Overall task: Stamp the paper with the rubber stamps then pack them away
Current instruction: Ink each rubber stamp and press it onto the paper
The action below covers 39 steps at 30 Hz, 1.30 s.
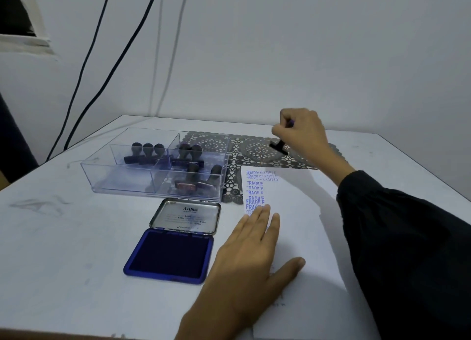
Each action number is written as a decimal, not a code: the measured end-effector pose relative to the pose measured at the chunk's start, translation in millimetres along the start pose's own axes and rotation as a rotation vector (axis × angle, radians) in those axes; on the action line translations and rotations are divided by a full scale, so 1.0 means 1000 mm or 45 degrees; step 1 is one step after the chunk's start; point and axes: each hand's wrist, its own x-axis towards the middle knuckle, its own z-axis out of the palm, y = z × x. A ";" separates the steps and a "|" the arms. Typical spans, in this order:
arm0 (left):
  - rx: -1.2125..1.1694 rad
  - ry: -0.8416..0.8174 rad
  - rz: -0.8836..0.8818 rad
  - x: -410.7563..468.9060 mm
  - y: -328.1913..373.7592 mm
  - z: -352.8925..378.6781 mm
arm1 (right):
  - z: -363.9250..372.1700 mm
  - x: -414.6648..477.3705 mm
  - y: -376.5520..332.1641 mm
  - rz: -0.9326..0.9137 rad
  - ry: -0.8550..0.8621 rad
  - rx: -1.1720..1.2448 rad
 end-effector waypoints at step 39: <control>-0.209 -0.252 -0.591 -0.079 -0.105 -0.096 | 0.072 -0.145 -0.168 -0.443 -0.468 -0.097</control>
